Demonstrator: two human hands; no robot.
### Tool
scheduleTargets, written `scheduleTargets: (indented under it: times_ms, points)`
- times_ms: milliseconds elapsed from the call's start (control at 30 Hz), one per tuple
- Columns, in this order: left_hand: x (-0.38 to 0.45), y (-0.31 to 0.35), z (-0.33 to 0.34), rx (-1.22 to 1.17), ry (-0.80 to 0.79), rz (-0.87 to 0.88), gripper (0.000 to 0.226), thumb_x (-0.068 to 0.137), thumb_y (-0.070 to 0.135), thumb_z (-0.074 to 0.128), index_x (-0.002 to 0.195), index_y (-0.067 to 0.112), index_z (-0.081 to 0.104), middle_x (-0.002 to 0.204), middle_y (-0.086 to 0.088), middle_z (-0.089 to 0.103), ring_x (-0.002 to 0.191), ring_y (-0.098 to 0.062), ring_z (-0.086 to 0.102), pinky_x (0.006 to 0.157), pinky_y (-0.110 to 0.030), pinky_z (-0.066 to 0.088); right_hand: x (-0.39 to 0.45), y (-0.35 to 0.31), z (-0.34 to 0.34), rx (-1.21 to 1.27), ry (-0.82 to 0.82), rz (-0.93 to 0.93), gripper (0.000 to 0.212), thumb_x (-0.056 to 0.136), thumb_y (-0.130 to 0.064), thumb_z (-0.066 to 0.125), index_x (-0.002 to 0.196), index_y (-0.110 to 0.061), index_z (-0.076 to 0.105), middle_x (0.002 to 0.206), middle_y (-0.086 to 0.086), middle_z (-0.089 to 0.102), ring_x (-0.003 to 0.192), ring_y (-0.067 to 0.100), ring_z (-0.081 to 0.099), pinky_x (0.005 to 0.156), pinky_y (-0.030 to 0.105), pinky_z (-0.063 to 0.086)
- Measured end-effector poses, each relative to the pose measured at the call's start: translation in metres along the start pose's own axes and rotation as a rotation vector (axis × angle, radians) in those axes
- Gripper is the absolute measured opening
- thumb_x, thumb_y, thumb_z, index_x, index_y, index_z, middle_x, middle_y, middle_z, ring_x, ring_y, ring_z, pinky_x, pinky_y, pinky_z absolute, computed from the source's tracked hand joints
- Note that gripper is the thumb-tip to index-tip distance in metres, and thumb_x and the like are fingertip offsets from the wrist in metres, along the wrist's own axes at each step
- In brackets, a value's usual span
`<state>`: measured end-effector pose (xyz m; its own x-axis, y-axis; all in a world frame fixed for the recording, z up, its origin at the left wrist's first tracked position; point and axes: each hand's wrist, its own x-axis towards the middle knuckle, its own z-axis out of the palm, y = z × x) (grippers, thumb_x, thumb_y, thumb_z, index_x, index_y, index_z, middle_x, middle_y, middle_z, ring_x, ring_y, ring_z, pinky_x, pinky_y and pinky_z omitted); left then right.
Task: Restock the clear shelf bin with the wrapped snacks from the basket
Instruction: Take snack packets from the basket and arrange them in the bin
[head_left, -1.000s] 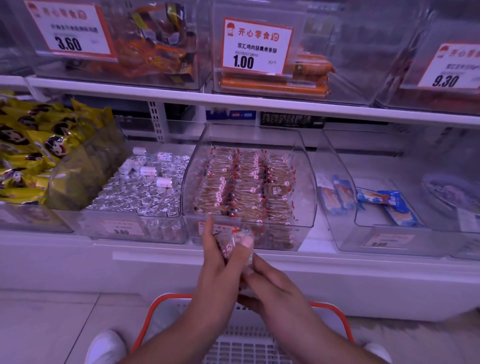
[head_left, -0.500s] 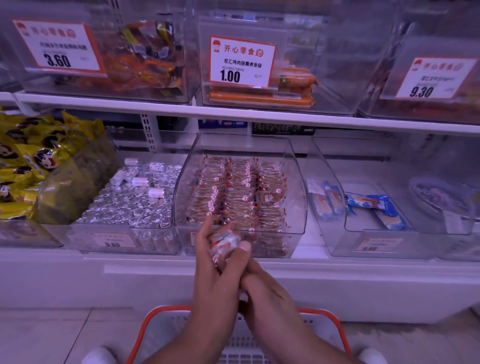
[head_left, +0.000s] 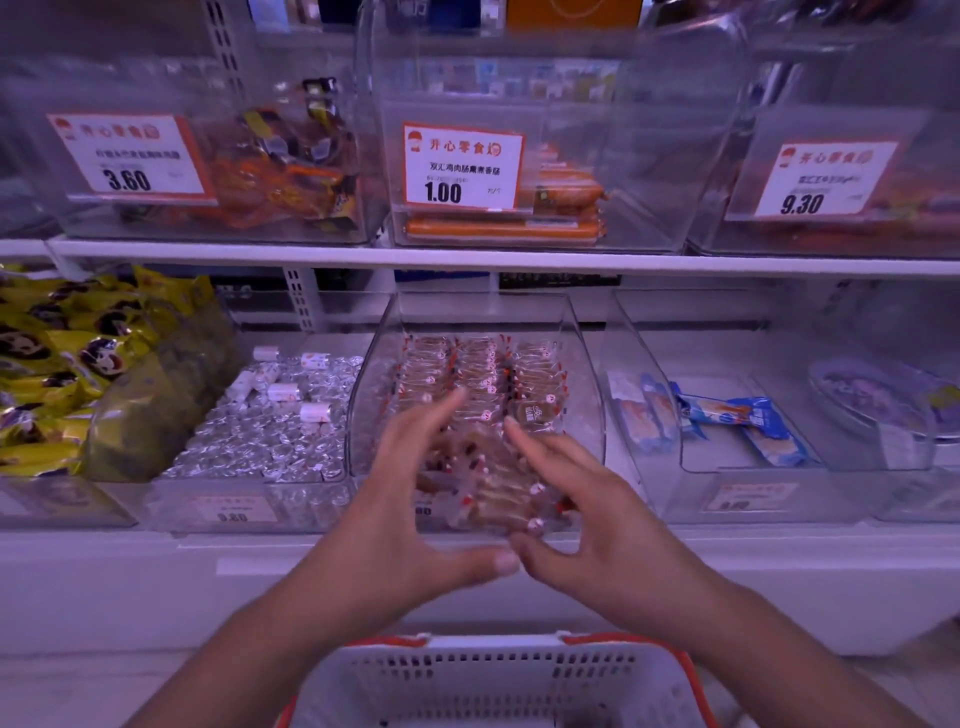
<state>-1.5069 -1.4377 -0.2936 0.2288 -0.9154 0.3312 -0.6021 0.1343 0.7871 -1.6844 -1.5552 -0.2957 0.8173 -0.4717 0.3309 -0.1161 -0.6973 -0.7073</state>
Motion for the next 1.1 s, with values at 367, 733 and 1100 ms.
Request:
scheduleTargets:
  times_ms: [367,733,1100]
  points:
    - [0.088,0.031,0.008,0.773,-0.257,0.219,0.075,0.059,0.061,0.073,0.124,0.037,0.044,0.121,0.014,0.057,0.105,-0.013,0.057,0.091,-0.034,0.049,0.012,0.02,-0.03,-0.039,0.065,0.093,0.101,0.083,-0.026,0.072,0.153,-0.047,0.002,0.142,-0.019,0.043,0.121,-0.016,0.042,0.099,0.0,0.03]
    - [0.157,-0.026,0.027,0.27,-0.189,0.029,0.063,0.054,0.03,0.094,0.1,0.038,0.051,0.09,0.018,0.069,0.078,0.005,0.067,0.063,-0.009,0.048,0.027,0.059,-0.057,-0.161,0.438,0.096,0.071,0.088,-0.033,0.064,0.151,-0.029,0.032,0.146,-0.013,0.039,0.132,-0.006,0.035,0.112,0.009,0.025]
    - [0.174,-0.074,0.068,0.811,-0.412,0.014,0.077,0.08,0.07,0.062,0.143,0.034,0.037,0.15,-0.001,0.031,0.124,-0.032,0.04,0.106,-0.043,0.034,0.013,0.073,-0.068,-0.125,0.636,0.217,0.045,0.09,-0.013,0.061,0.134,-0.021,0.056,0.13,-0.005,0.053,0.12,0.013,0.052,0.104,0.041,0.045]
